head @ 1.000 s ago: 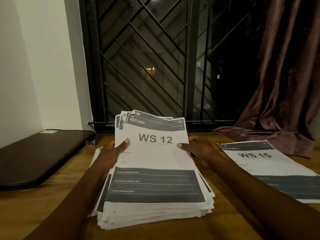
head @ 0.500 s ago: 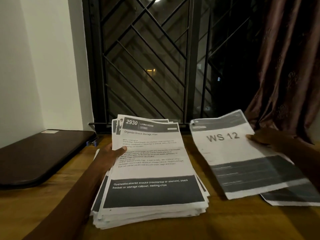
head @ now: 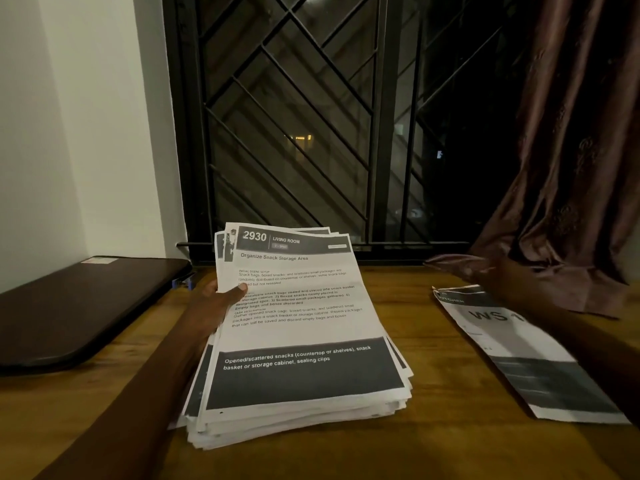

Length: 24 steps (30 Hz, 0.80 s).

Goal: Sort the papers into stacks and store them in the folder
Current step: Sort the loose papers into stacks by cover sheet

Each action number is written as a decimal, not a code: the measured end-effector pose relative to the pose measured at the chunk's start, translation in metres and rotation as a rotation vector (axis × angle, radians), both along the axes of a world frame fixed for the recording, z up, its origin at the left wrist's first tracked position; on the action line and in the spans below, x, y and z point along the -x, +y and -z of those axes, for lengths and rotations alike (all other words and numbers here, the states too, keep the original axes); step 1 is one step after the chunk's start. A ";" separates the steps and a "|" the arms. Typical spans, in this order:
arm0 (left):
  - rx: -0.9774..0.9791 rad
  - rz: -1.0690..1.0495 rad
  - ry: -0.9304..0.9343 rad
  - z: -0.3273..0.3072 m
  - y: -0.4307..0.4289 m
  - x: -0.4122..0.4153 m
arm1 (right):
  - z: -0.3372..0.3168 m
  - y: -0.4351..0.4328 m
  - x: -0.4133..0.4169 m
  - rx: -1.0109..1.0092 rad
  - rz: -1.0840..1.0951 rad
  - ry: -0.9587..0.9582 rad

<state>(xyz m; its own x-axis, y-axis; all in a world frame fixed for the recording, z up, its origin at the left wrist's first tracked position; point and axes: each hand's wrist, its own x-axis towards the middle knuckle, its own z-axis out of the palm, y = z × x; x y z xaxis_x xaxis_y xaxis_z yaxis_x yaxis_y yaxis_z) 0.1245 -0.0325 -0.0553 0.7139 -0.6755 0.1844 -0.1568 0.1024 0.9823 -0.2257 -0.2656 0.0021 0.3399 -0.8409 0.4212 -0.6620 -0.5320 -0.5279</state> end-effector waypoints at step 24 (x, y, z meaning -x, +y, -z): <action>-0.111 -0.034 -0.054 0.000 0.043 -0.047 | 0.052 -0.016 -0.038 -0.203 0.012 0.144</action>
